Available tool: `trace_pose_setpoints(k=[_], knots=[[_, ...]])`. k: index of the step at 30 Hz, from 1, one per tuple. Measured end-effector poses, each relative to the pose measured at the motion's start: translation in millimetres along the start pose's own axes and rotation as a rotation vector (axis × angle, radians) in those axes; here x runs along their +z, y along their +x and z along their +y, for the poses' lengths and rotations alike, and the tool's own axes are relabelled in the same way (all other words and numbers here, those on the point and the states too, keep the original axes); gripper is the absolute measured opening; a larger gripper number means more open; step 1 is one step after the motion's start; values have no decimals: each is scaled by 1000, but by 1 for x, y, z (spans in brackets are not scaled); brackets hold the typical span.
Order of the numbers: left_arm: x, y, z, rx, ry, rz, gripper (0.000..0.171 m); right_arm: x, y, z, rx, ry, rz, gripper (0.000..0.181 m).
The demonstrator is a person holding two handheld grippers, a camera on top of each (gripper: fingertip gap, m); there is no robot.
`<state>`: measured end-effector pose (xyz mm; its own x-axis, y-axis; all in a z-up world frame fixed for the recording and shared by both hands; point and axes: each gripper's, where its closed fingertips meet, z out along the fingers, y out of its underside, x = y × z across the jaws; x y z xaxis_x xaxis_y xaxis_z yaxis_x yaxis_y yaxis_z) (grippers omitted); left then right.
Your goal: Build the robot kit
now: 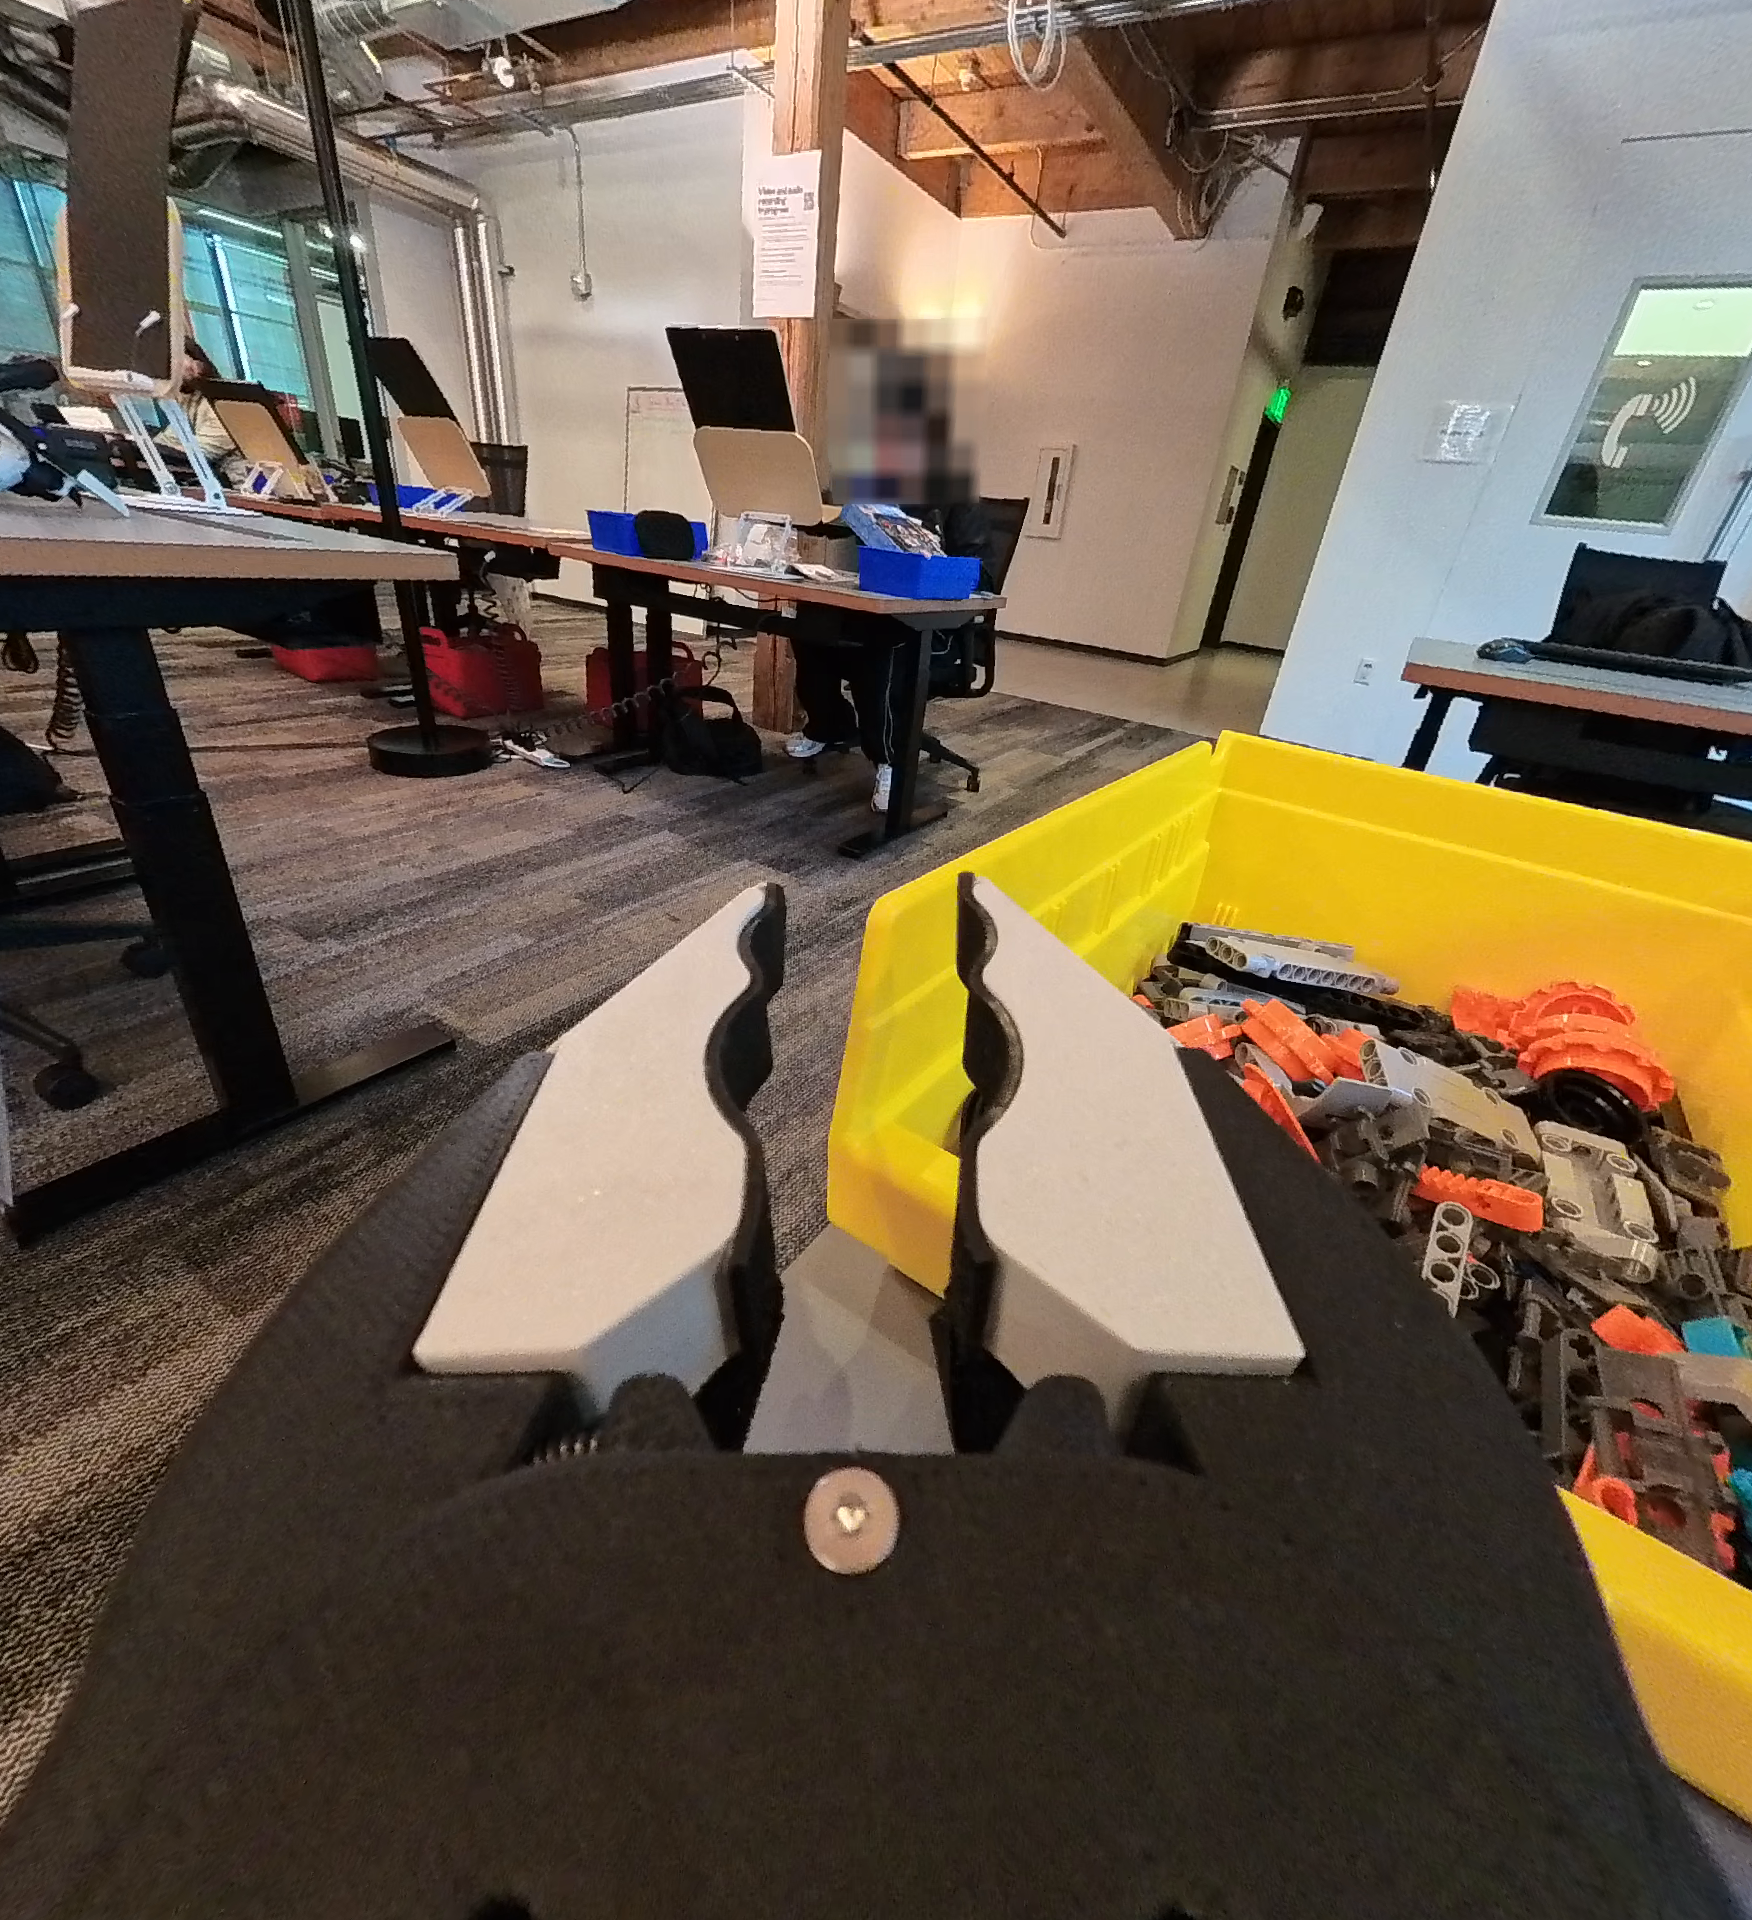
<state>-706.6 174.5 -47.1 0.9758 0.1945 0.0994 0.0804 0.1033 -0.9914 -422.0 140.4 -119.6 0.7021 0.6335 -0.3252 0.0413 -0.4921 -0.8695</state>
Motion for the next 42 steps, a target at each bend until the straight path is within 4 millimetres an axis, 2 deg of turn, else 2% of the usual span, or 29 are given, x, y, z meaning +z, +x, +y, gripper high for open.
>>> trace_pose_setpoints(k=[20,23,25,27,29,31,33,35,38,39,42], knots=[[0,2,-4,1,26,27,37,6,-12,1,-147,-16,15,0],[-8,4,-17,20,94,32,36,-5,-20,2,-165,-2,-5,1],[-21,11,-33,52,160,50,31,-26,-33,10,-217,-38,-51,6],[-38,27,-52,59,173,121,32,-57,-36,17,-365,-52,-41,7],[-53,51,-68,48,140,221,35,-90,-30,20,-503,-49,1,11],[-70,87,-77,62,70,374,33,-119,-23,21,-549,-24,31,14],[-88,126,-76,103,-31,520,33,-138,-18,30,-489,-28,-10,19],[-106,162,-69,146,-133,643,33,-150,-18,39,-413,-35,-103,28],[-118,195,-53,210,-236,678,32,-161,-6,47,-354,-55,-167,28],[-116,200,-46,243,-255,649,28,-164,-5,47,-355,-45,-190,27],[-103,205,-8,395,-399,510,21,-171,3,43,-442,16,-169,24]])
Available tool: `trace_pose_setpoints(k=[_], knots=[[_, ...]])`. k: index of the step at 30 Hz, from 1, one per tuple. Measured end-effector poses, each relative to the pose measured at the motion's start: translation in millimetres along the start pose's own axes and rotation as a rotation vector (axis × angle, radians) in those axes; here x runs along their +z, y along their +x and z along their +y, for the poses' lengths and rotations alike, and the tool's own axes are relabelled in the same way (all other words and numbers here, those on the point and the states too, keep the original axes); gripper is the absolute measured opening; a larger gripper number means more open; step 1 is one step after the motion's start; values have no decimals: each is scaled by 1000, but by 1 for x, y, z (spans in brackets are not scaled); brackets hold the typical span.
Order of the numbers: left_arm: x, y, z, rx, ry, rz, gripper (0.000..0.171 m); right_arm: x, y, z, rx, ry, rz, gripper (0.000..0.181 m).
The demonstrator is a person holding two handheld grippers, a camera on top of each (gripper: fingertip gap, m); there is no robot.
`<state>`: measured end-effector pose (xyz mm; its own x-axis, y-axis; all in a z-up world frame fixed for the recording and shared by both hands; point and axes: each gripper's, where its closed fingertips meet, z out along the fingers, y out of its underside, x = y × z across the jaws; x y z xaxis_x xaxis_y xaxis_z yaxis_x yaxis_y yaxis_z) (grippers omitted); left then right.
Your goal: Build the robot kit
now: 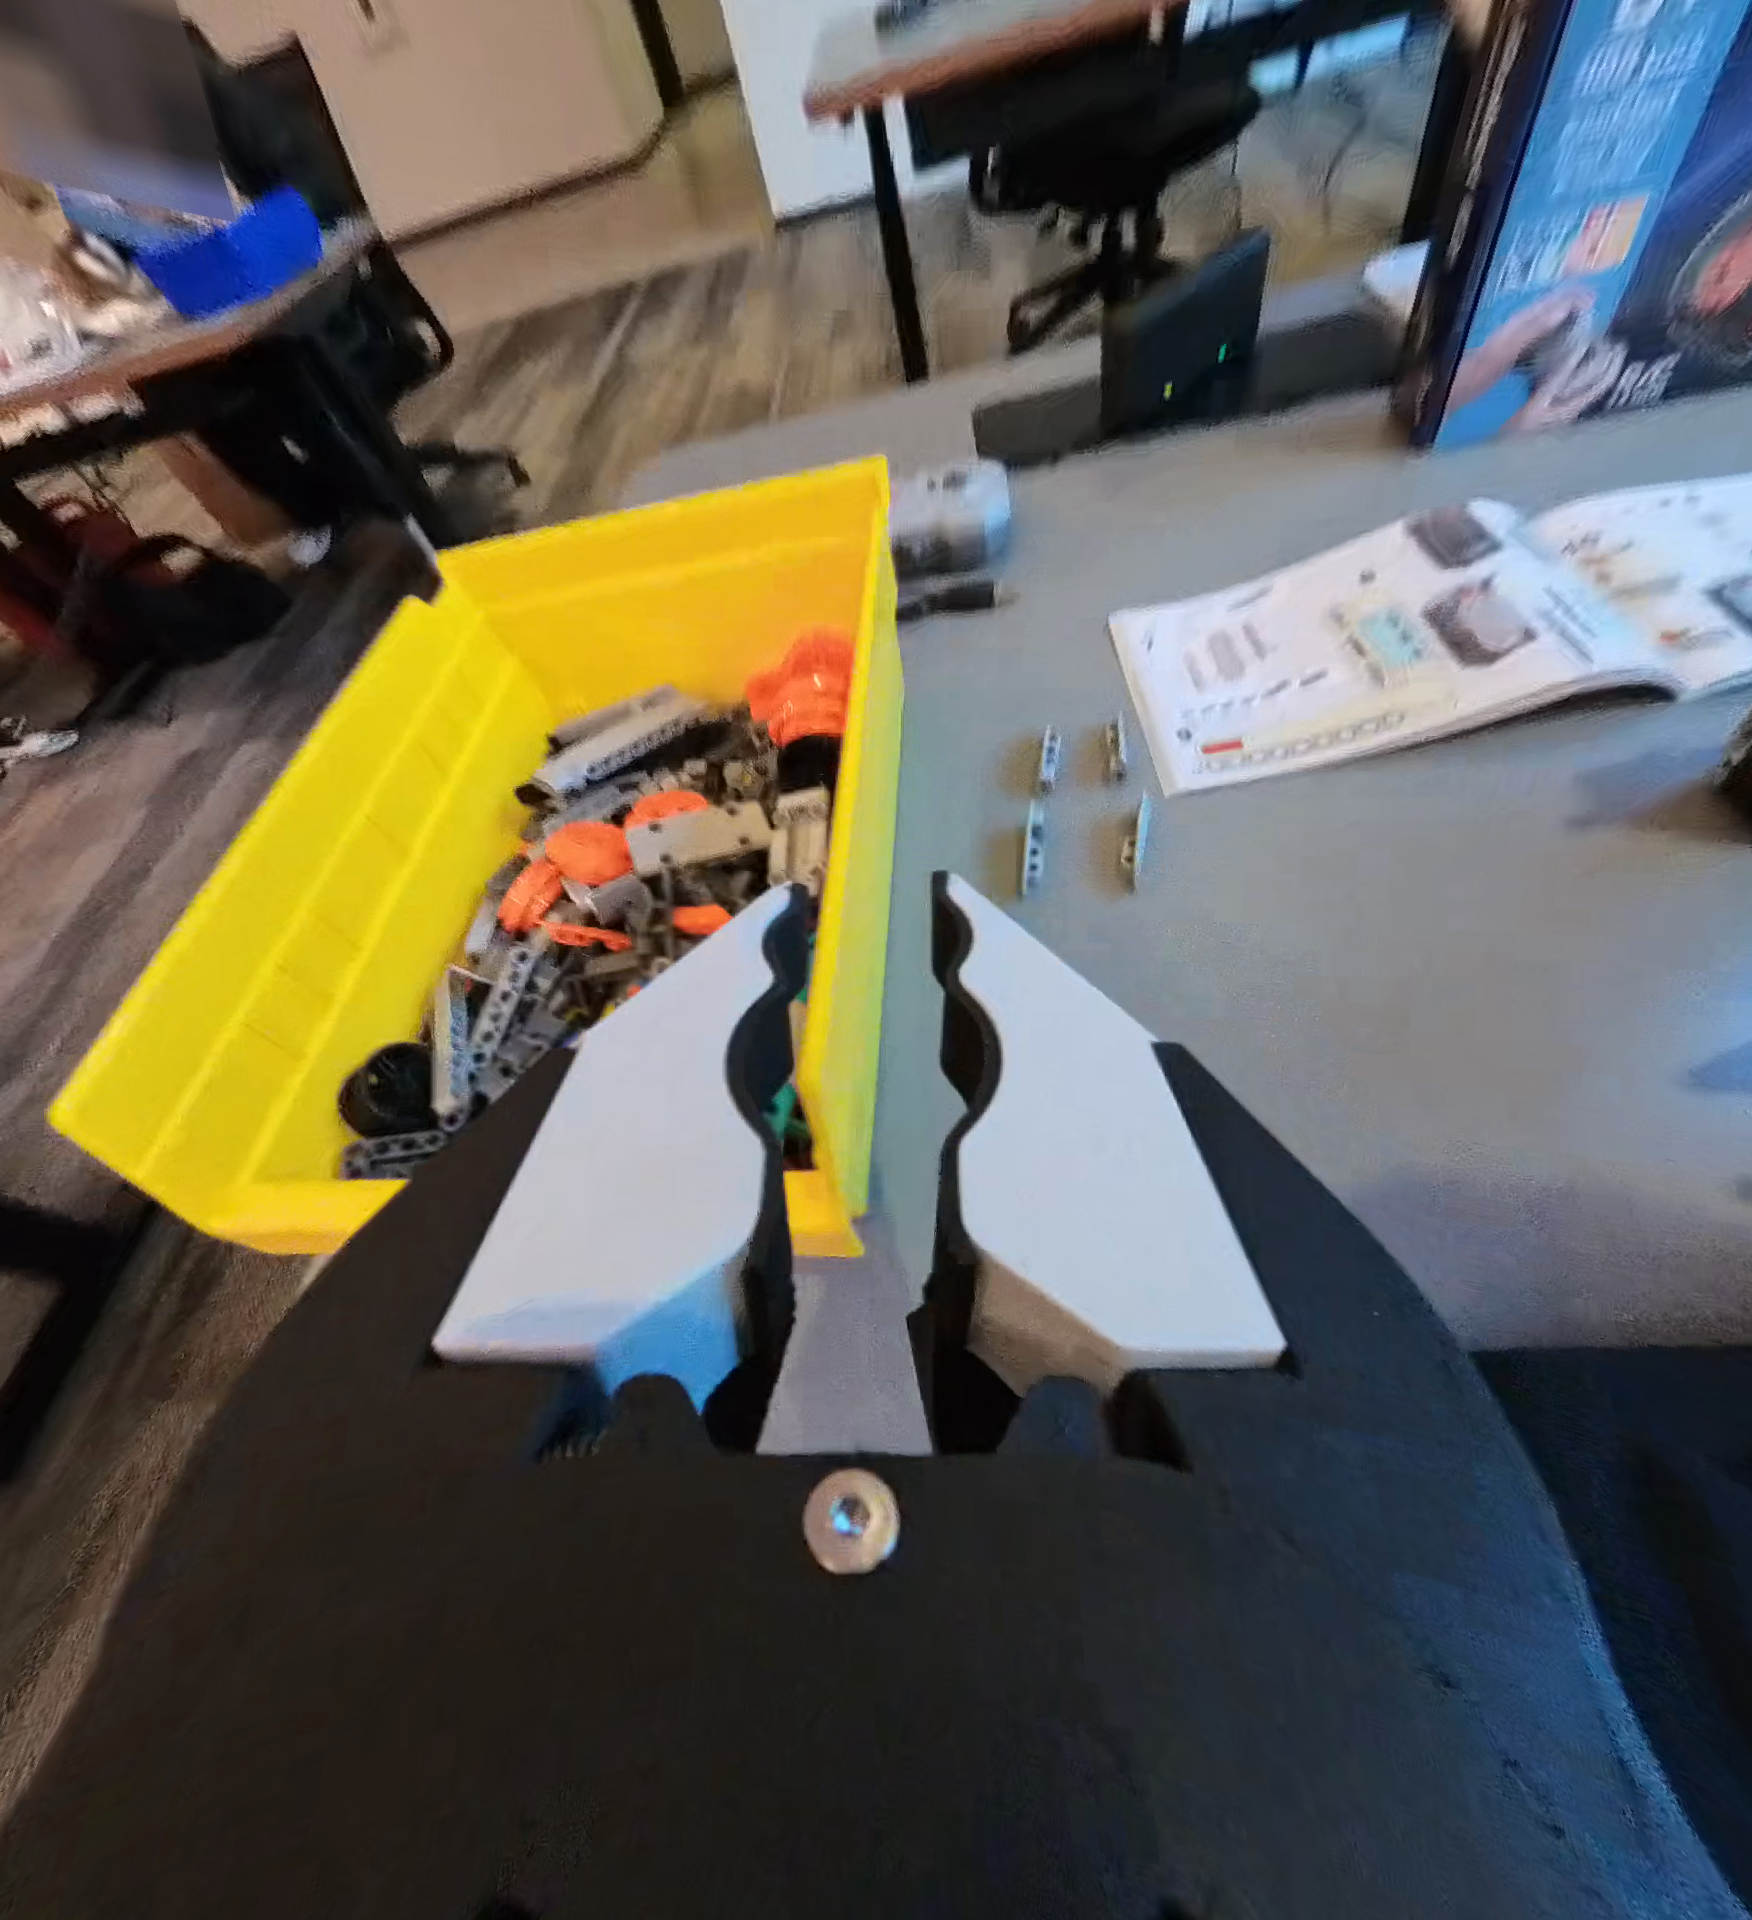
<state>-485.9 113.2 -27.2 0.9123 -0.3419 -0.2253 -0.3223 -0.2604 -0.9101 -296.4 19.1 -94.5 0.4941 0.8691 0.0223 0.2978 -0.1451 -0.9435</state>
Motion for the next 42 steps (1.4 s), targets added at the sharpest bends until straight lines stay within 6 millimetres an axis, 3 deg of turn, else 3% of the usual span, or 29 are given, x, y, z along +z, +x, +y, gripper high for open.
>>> trace_pose_setpoints(k=[5,8,12,15,20,26,32,42], knots=[[33,43,8,-49,-83,136,27,-3,-8,-7,33,45,-34,23],[54,59,9,-19,-125,176,26,-1,-10,-1,28,15,-41,23],[83,67,20,31,-210,183,22,1,-8,0,26,1,-42,23],[104,45,31,109,-302,22,13,1,-3,0,44,-1,-32,23],[125,55,21,70,-282,40,18,0,5,4,125,-1,-37,23],[140,54,29,2,-344,83,3,-4,11,3,154,9,-27,22],[146,51,43,39,-446,94,13,-7,13,0,178,26,-28,22],[148,55,47,18,-486,140,9,-9,15,0,201,32,-32,22]])
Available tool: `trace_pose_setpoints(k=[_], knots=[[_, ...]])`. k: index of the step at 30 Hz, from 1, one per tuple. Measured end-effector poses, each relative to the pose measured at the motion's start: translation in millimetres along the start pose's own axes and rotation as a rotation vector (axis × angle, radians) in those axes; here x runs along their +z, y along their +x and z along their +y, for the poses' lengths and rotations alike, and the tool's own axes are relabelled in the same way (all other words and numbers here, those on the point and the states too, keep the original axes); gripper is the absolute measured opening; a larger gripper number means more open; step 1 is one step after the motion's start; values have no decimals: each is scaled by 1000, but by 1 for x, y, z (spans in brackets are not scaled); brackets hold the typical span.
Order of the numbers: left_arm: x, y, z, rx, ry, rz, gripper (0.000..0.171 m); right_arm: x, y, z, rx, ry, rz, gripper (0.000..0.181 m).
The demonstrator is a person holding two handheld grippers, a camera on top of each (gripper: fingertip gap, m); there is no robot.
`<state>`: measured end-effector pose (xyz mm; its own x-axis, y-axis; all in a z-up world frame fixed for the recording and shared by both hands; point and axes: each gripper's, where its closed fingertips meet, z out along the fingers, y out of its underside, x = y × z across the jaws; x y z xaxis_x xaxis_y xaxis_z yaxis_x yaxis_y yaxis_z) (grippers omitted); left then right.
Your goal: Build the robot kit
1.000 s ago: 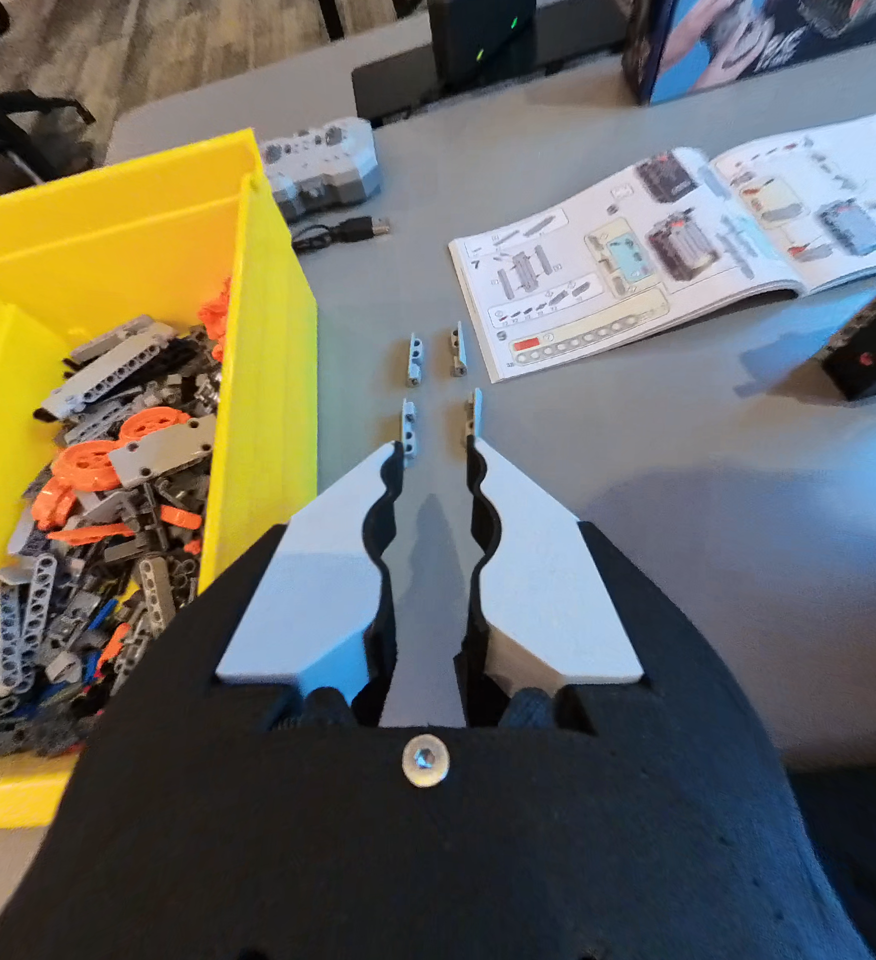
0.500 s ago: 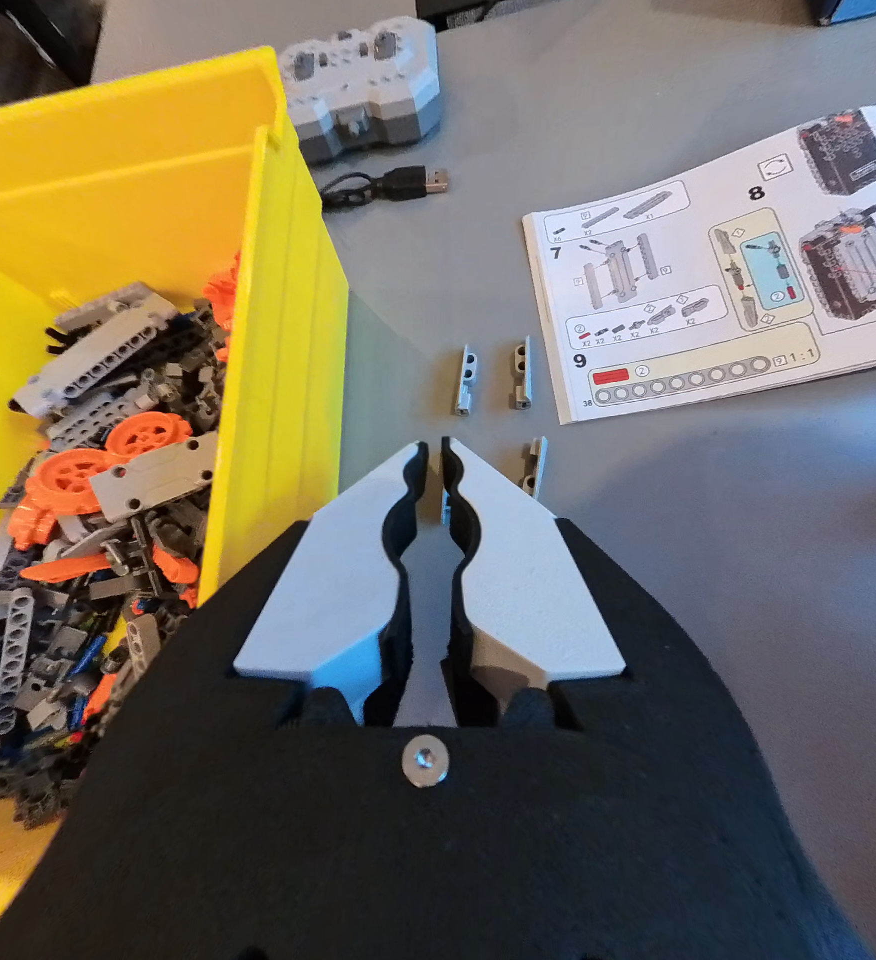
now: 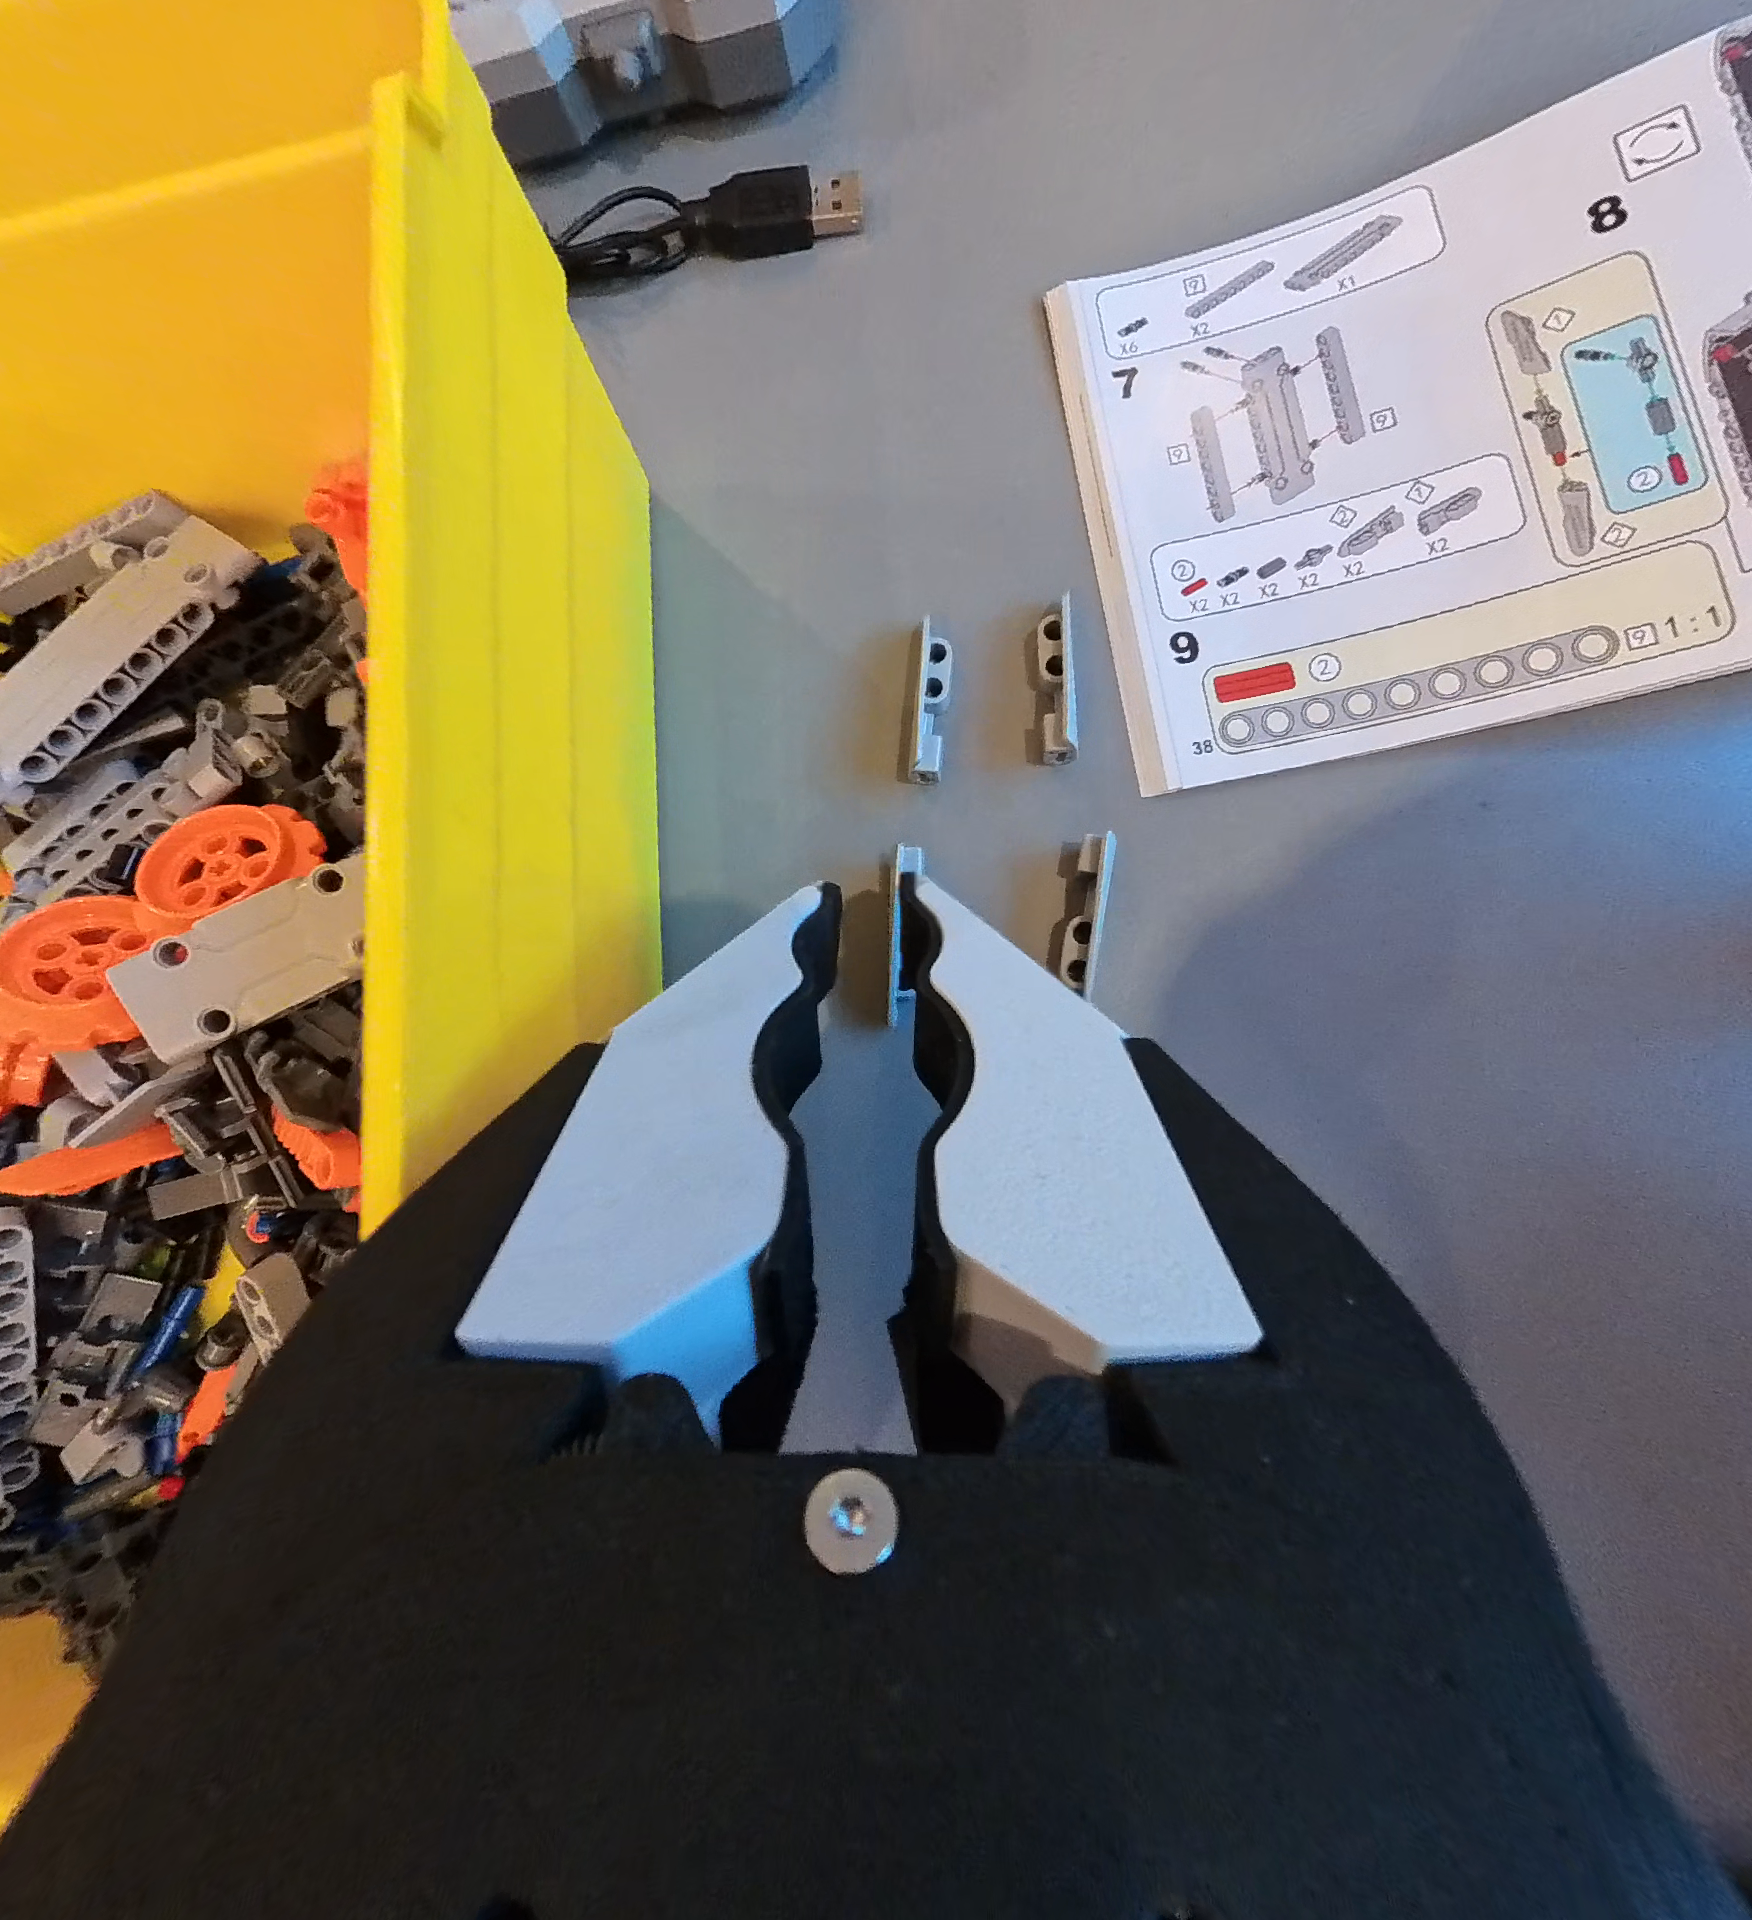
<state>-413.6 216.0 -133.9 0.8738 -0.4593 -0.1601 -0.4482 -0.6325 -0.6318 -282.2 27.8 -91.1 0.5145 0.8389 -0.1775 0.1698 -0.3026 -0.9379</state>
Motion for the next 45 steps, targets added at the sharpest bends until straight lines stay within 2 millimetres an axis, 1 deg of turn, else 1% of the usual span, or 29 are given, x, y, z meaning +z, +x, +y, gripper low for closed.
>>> trace_pose_setpoints(k=[4,8,10,14,20,24,27,31,35,39,45], knots=[[4,1,1,21,-19,-6,7,0,0,0,-1,1,0,22],[4,10,-1,-3,-14,43,5,-1,0,-1,-4,1,2,22],[6,9,2,5,-34,35,8,-1,0,-1,-2,3,1,22],[9,12,7,-10,-61,61,8,-2,-1,-2,-1,4,-3,22],[10,10,9,-27,-61,64,4,-2,-2,-1,-9,-3,-2,21],[7,11,8,-46,-57,72,4,-2,-2,-1,-8,-4,-3,21],[3,4,5,-58,-35,44,5,-3,-2,-1,-7,-3,-2,21],[8,4,8,-43,-59,37,6,-3,-2,-2,-1,3,-6,21],[9,10,8,-49,-59,65,7,-3,-2,-1,-2,-3,-4,21],[11,8,10,-40,-73,59,8,-3,-3,-1,-3,-4,-6,21],[13,8,10,-25,-76,56,2,-2,-2,0,2,-7,-8,21]])
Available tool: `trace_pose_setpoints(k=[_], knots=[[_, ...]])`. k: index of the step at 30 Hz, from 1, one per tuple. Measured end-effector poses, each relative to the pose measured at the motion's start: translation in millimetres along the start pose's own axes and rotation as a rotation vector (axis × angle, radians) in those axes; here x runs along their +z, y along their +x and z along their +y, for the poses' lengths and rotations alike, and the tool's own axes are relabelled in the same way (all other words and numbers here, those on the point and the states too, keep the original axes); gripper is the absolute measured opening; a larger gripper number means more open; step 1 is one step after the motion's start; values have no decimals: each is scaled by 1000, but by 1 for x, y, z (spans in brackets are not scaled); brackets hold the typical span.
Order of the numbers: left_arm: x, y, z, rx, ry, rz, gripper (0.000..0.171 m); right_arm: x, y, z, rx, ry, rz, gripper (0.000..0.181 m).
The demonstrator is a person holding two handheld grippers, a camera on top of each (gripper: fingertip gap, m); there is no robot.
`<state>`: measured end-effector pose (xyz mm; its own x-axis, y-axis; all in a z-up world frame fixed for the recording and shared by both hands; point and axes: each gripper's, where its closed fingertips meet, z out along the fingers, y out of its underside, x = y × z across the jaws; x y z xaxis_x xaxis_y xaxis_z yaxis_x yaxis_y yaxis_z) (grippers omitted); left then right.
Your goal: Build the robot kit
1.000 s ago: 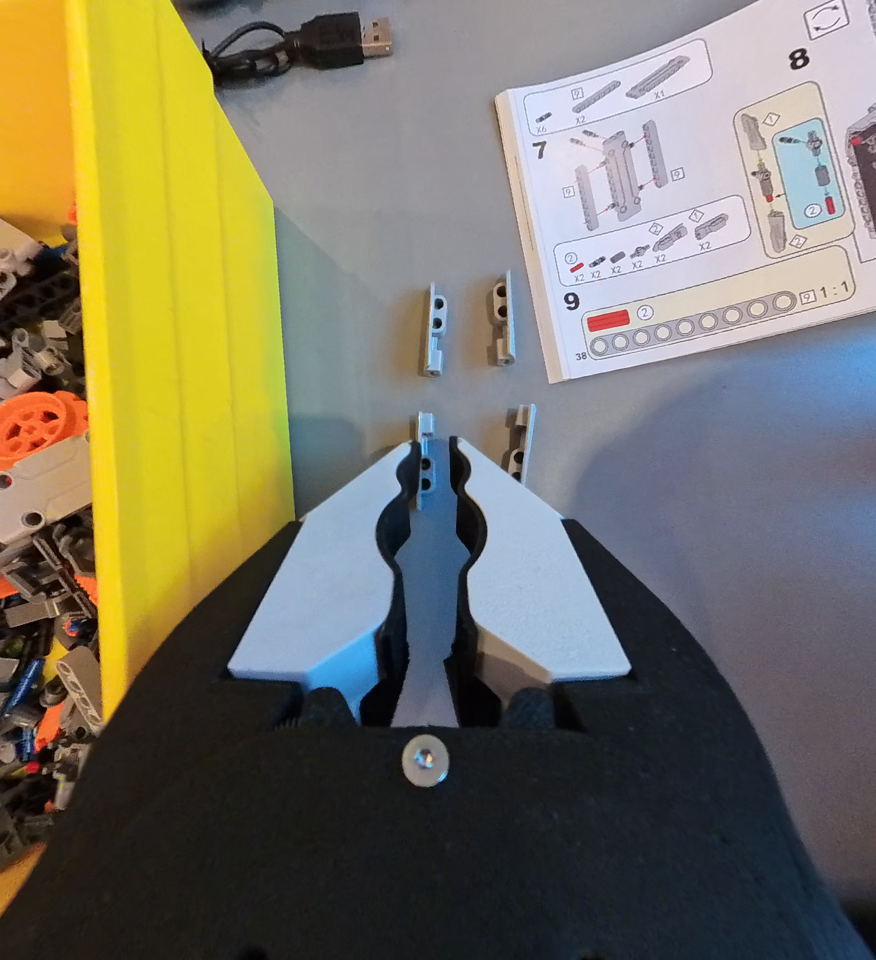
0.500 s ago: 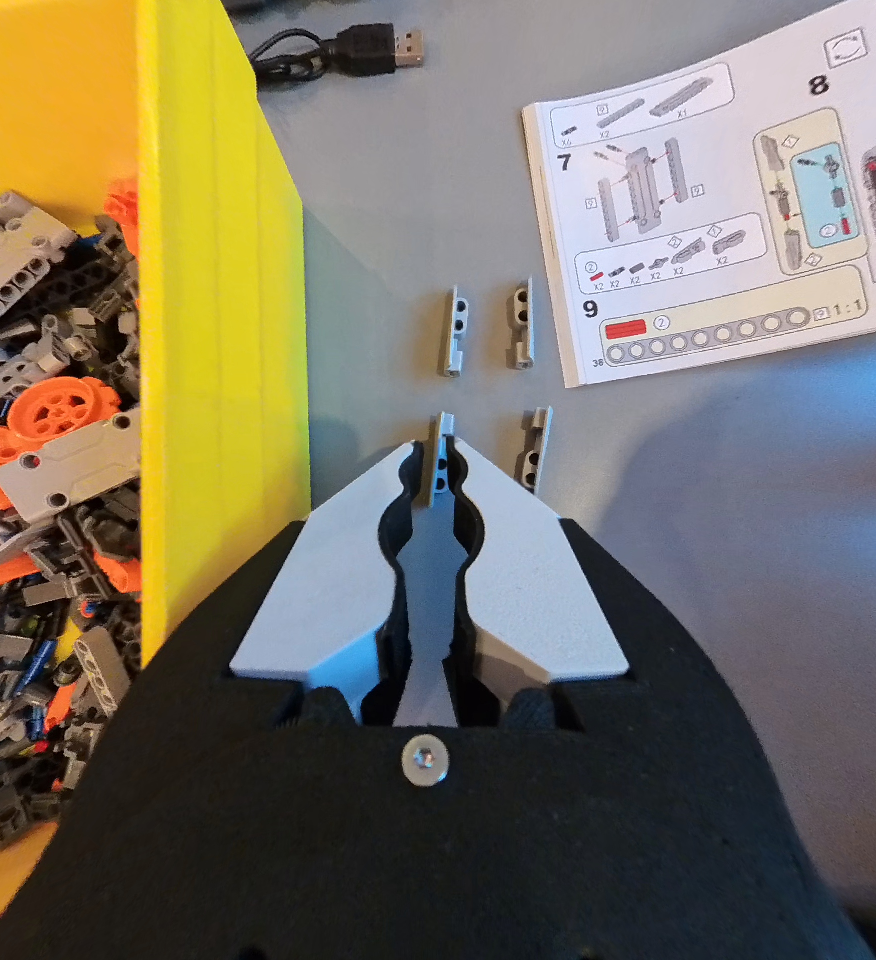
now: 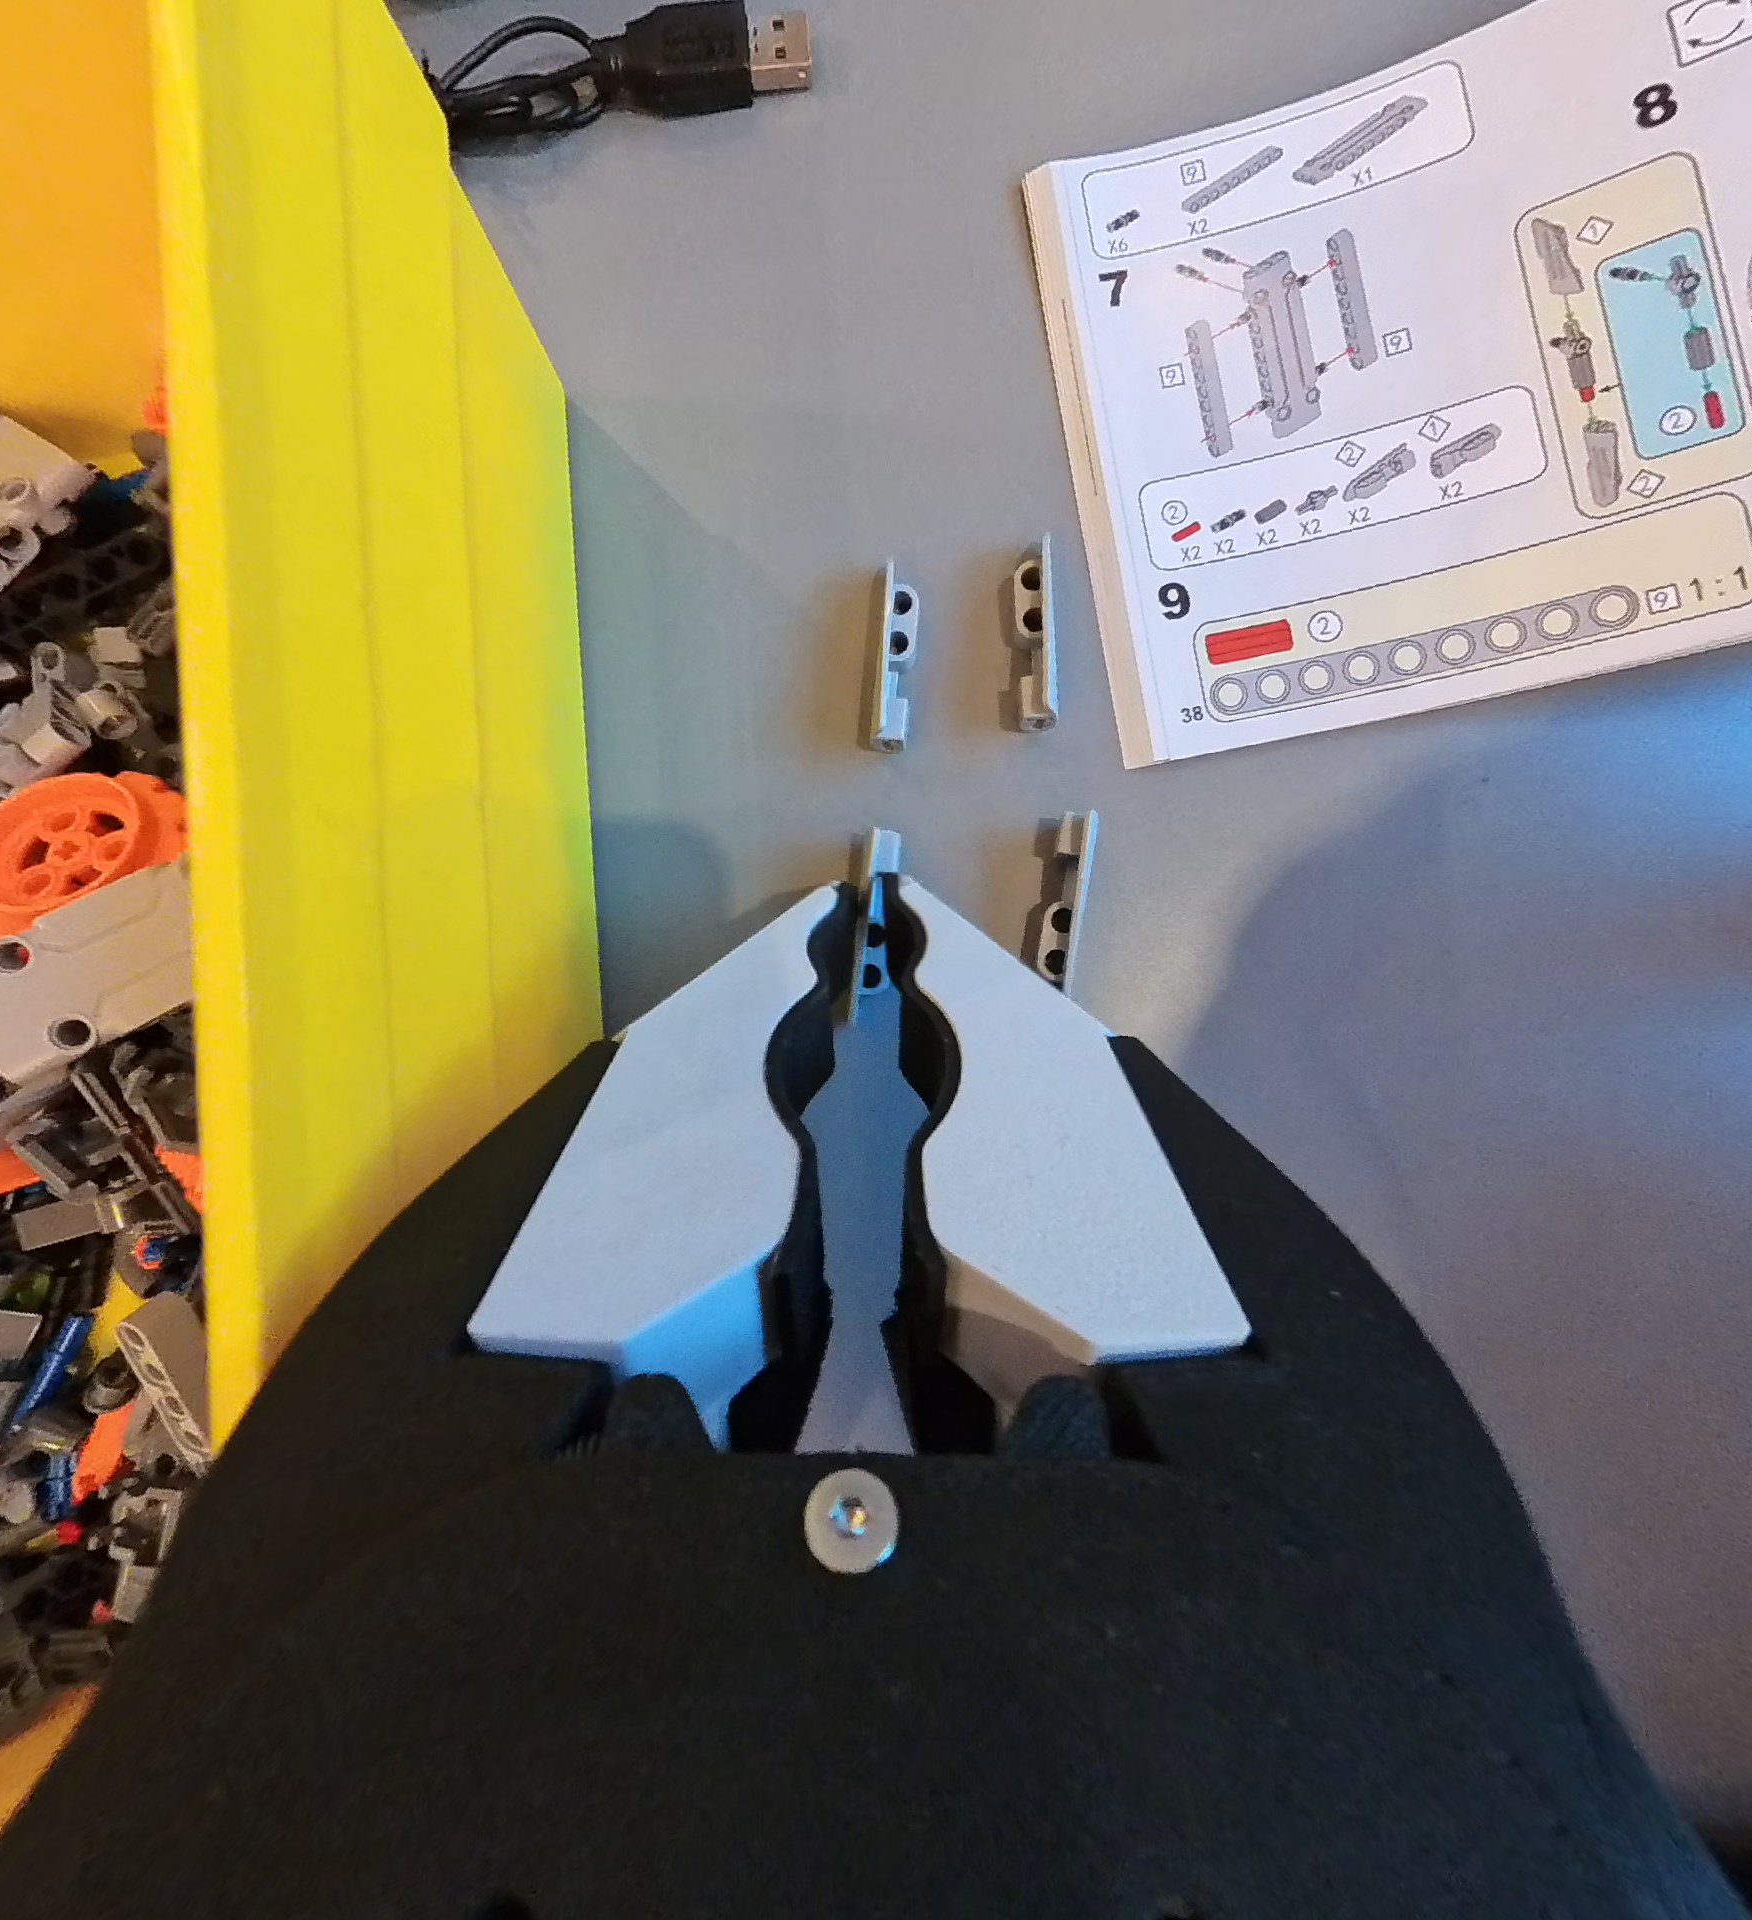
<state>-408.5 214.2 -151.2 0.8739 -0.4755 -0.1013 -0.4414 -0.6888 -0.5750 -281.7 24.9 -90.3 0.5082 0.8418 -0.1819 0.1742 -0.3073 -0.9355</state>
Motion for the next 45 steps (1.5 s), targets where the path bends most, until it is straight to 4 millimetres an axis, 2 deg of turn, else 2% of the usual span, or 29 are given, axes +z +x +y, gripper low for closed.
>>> trace_pose_setpoints(k=[12,21,26,38,45], knots=[[0,4,4,20,-23,20,0,1,-2,1,-3,-6,-4,21],[-20,4,16,150,-57,-53,0,0,-4,-1,2,1,-14,21],[-16,0,22,95,-69,-38,0,0,-4,-1,-11,-2,-7,21],[-16,-4,27,101,-82,-54,0,0,-5,-1,-10,-3,-12,21],[-23,2,20,67,-44,-14,16,0,-6,0,-13,-7,-13,21]])
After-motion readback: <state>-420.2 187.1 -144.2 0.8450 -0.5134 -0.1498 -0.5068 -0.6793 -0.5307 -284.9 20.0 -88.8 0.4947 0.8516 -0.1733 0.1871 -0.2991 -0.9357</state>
